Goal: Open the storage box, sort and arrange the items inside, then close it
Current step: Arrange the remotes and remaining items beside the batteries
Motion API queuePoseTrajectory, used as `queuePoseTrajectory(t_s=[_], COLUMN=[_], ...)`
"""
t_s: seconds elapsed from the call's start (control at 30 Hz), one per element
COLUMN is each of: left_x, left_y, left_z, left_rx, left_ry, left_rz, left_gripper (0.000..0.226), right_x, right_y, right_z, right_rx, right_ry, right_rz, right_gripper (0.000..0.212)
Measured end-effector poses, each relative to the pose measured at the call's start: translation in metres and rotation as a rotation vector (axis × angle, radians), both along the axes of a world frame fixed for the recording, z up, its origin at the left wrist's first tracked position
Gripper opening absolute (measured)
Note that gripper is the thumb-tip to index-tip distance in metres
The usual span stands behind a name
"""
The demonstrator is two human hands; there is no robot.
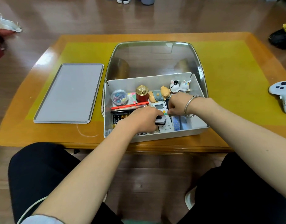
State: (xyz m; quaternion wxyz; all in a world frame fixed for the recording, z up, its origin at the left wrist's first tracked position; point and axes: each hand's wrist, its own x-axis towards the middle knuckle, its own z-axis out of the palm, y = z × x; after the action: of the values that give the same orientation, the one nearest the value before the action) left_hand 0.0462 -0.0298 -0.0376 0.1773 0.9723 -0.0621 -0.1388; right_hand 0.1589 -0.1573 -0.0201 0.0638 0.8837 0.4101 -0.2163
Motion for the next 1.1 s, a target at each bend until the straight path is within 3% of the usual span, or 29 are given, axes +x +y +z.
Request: queuePoseTrajectory(t_s=[0.1,0.4,0.5,0.6,0.77,0.93,1.1], left_x=[-0.001,0.000,0.000,0.002,0.006,0.003,0.002], left_y=[0.001,0.000,0.002,0.005,0.011,0.014,0.016], left_z=[-0.001,-0.005,-0.006,-0.007,-0.008,-0.006,-0.004], left_rx=[0.017,0.009,-0.053,-0.089,-0.184,-0.202,-0.237], left_ry=[0.000,-0.029,-0.092,-0.152,-0.162,-0.082,-0.182], left_rz=[-0.021,-0.035,-0.008,0.048,0.151,0.230,0.236], left_gripper=[0.017,0.010,0.012,0.015,0.025,0.039,0.025], right_x=[0.004,-0.002,0.002,0.013,0.022,0.031,0.038], right_y=[-0.008,-0.017,-0.026,-0.038,-0.047,-0.043,-0.040], right_z=[0.007,0.002,0.008,0.013,0.006,-0.002,-0.005], right_rx=[0.039,0.021,0.173,0.278,0.255,0.337,0.276], right_ry=[0.059,0.134,0.165,0.067,-0.111,-0.179,-0.225], right_rz=[0.014,0.059,-0.014,-0.081,-0.069,-0.132,-0.177], right_gripper=[0.037,0.020,0.022,0.027,0.040,0.031,0.042])
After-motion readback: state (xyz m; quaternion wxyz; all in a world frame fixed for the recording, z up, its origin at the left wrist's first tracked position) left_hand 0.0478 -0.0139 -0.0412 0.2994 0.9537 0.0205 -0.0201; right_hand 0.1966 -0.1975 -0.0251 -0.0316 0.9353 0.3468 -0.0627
